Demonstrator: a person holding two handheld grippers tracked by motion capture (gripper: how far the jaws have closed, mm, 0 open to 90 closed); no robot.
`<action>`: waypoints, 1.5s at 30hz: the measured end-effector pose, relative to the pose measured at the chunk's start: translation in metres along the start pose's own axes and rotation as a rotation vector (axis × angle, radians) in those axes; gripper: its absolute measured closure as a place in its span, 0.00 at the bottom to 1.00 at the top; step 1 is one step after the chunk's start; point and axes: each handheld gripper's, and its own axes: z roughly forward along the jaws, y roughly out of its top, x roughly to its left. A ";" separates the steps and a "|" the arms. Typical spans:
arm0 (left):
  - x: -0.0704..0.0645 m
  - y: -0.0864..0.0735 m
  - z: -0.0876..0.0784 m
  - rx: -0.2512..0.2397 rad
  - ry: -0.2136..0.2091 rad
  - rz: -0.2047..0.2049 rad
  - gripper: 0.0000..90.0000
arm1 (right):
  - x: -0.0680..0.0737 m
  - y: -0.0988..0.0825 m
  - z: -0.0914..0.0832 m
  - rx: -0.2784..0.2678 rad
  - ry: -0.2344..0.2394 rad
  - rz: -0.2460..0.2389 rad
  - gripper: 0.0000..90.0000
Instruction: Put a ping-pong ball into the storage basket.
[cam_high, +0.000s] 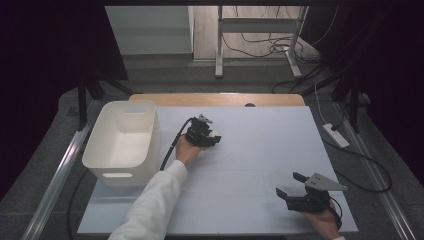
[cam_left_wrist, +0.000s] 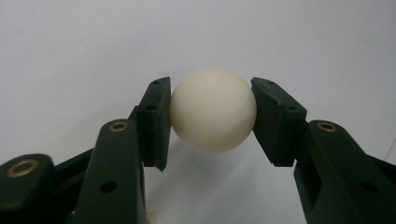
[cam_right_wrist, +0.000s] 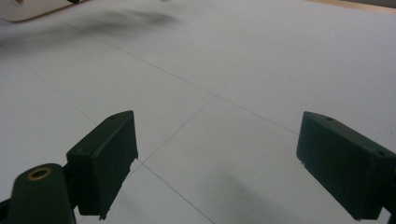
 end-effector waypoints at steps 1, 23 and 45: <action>0.000 0.000 -0.002 -0.005 0.001 0.000 0.57 | 0.000 0.000 0.000 0.000 0.000 0.000 0.14; -0.008 -0.001 -0.037 -0.116 -0.014 0.016 0.57 | 0.000 0.000 0.001 0.002 -0.004 -0.002 0.14; -0.019 -0.002 -0.070 -0.193 -0.017 0.046 0.57 | 0.000 0.000 0.001 0.004 -0.006 -0.006 0.14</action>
